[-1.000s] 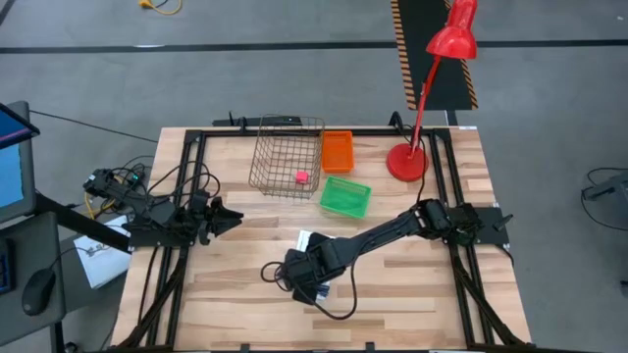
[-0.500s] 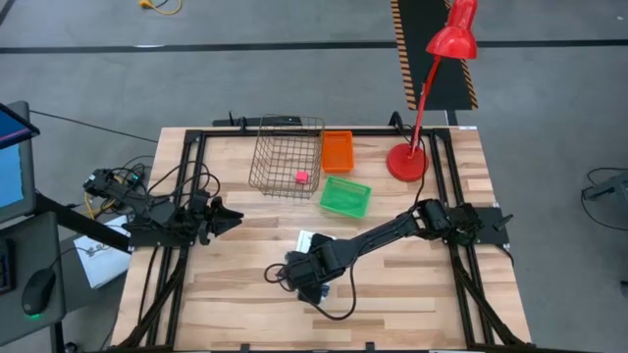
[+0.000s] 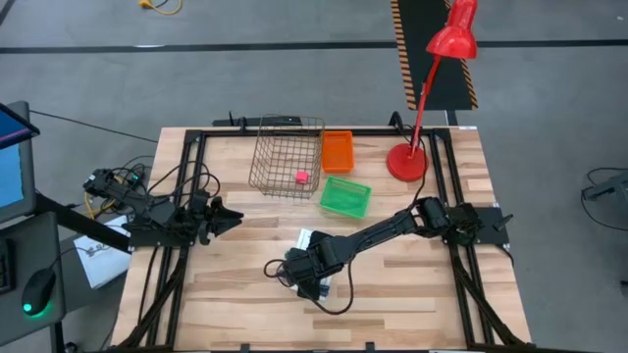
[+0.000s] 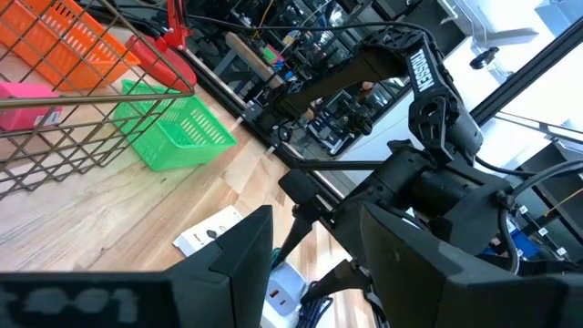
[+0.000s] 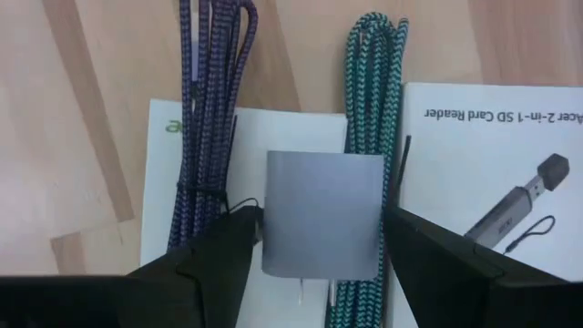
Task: Pick and place items into bin
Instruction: Put the white charger adapter into the wire basket
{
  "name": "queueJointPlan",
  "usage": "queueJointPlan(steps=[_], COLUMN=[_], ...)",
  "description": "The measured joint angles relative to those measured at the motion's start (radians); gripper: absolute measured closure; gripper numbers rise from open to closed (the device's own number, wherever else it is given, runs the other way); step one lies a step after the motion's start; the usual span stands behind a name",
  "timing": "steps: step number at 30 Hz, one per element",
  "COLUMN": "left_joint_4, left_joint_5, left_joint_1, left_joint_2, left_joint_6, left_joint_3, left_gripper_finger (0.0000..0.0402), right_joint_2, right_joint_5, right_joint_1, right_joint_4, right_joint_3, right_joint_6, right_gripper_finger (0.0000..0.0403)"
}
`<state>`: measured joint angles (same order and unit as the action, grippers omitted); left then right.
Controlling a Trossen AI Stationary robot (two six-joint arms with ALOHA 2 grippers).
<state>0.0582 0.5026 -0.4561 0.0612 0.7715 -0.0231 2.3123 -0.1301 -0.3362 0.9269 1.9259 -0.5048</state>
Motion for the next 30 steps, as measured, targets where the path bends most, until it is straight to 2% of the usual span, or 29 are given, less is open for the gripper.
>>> queueJointPlan(steps=[7,11,17,26,30], left_joint_4=[0.0,0.0,0.0,0.0,0.0], left_joint_5=[0.0,0.0,0.0,-0.006,-0.006], left_joint_1=[0.0,0.0,0.0,0.0,0.0], left_joint_2=[0.0,0.0,0.0,0.0,0.0], left_joint_6=[0.0,0.0,0.0,0.0,0.0], left_joint_3=[0.0,0.0,0.0,0.0,0.0], left_gripper_finger=[0.0244,0.0244,0.0244,0.0244,0.0244], right_joint_2=[-0.001,-0.004,-0.009,0.002,0.001], right_joint_5=[0.07,0.073,0.076,0.101,0.144], right_joint_1=[0.005,0.004,0.004,0.015,0.019], right_joint_4=[0.004,0.004,0.002,0.015,0.017], right_joint_3=[0.0,0.001,0.011,0.082,0.082], right_joint_6=[0.0,-0.001,-0.019,0.008,0.016], right_gripper_finger=[0.024,0.0242,0.0283,0.0397,0.0384])
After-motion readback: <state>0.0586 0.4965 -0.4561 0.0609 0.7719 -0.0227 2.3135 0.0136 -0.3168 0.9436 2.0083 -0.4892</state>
